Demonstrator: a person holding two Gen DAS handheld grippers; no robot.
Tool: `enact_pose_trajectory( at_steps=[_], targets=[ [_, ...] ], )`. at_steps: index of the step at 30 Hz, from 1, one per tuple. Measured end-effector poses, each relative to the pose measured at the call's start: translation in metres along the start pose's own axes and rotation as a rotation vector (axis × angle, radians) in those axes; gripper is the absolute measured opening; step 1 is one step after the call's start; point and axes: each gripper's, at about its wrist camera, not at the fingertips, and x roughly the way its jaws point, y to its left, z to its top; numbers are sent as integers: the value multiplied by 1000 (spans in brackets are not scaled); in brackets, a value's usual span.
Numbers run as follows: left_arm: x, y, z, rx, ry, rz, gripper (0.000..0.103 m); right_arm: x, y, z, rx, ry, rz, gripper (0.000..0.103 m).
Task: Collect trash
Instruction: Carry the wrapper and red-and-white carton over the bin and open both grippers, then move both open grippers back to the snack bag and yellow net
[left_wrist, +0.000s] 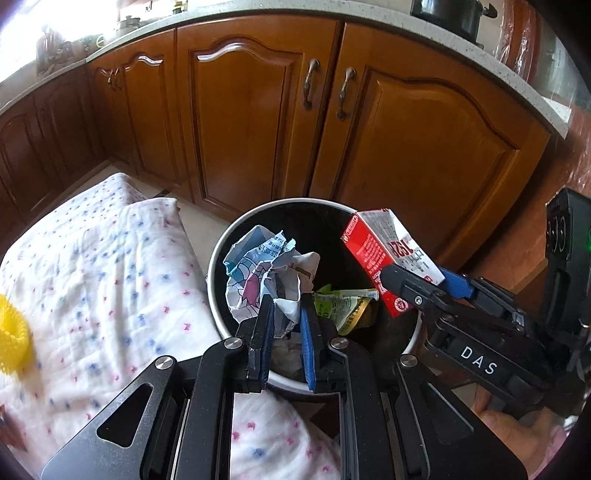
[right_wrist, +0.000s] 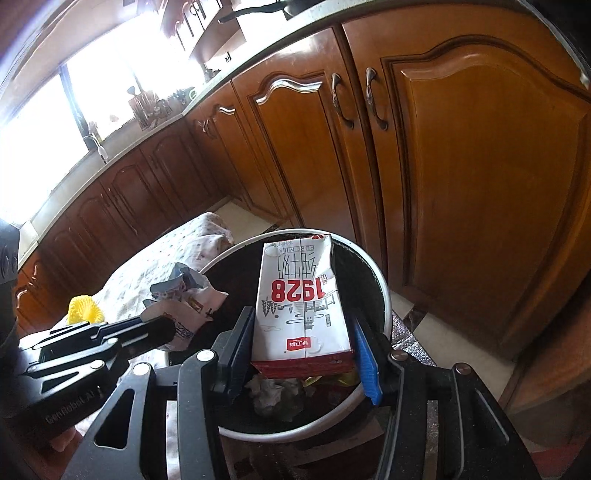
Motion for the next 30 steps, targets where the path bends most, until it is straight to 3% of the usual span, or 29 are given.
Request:
enact_pose_trajectory(
  at_steps=[5, 7, 9, 15, 18, 20, 30],
  targets=[
    [7, -3, 2, -8, 20, -6, 18, 6, -8, 6, 29, 12, 18, 53],
    [6, -1, 2, -16, 27, -7, 30, 3, -9, 5, 31, 6, 13, 53],
    [3, 1, 3, -24, 19, -7, 34, 0, -9, 3, 37, 1, 17, 53],
    [-11, 8, -10, -37, -5, 16, 35, -12, -4, -2, 46, -21, 33, 53],
    [-21, 19, -22, -64, -16, 32, 42, -19, 5, -8, 46, -24, 53, 61],
    [-26, 27, -32, -86, -23, 46, 44, -22, 15, -13, 40, -22, 76, 67],
    [-61, 80, -80, -197, -17, 105, 45, -27, 79, -45, -35, -1, 176, 73]
  ],
)
